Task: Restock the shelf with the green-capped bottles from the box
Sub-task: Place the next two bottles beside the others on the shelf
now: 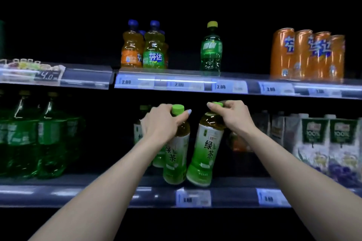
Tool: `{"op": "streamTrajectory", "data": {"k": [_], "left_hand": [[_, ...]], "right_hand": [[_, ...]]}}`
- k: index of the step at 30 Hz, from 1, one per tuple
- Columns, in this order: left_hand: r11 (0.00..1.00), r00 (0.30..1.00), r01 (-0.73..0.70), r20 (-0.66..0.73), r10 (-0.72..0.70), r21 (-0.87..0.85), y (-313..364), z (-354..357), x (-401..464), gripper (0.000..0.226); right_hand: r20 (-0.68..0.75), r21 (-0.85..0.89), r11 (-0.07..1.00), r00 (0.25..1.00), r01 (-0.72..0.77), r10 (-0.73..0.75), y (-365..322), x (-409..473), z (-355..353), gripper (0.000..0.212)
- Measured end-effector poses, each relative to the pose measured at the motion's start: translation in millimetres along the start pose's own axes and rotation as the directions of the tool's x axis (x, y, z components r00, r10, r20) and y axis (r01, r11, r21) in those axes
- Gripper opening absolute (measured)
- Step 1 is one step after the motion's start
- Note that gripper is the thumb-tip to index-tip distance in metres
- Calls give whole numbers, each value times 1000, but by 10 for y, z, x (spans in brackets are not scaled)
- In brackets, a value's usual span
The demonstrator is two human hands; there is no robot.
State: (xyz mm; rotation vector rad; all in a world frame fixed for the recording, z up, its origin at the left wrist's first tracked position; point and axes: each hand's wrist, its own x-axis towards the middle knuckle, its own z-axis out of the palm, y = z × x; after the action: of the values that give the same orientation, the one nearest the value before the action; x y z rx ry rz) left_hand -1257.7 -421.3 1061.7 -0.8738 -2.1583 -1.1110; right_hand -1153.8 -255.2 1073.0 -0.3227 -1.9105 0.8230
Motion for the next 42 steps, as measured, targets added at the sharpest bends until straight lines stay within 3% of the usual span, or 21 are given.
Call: {"op": "streamTrajectory", "data": {"k": [4,7,12,18,20,22,24,26,30,34,39,42], "left_hand": [[993,993,111,-36,-112,-37,-11,456,240,56],[974,978,208,22,-207,-94,-49,756,359,66],[915,952,283,201,-232,-286,-72,1037,531,86],[805,928,275,364,-79,-525,-301,1194,374,88],[786,881,282,473,14,-550,-450,1125,358,90],[801,836,232,534,126,-552,-587,1068,338,92],[796,855,172,490,173,-580,-636,1082,296,92],[802,909,151,399,117,-578,-595,1137,240,90],[959,978,83,209,-25,-272,-411,1343,224,90],[988,991,101,105,-89,-116,-271,1609,290,84],[971,987,154,67,-144,-184,-298,1787,425,86],[953,982,174,122,-147,-246,-329,1826,473,94]], "right_hand": [[67,8,1000,998,-7,7,256,317,96,34],[110,11,999,993,-40,39,497,447,223,35],[72,-2,998,996,-55,55,772,580,318,37],[132,226,970,989,-93,64,929,449,444,38],[247,318,940,968,-121,41,1039,336,416,34],[366,337,925,930,-174,41,1207,204,394,53],[421,312,921,903,-233,86,1365,88,411,73],[401,289,917,904,-275,145,1444,38,439,83],[360,224,939,917,-261,169,1473,114,502,67],[371,253,927,913,-278,173,1534,251,610,61],[390,252,917,900,-308,195,1665,429,764,69],[382,240,921,902,-306,200,1742,514,817,76]]}}
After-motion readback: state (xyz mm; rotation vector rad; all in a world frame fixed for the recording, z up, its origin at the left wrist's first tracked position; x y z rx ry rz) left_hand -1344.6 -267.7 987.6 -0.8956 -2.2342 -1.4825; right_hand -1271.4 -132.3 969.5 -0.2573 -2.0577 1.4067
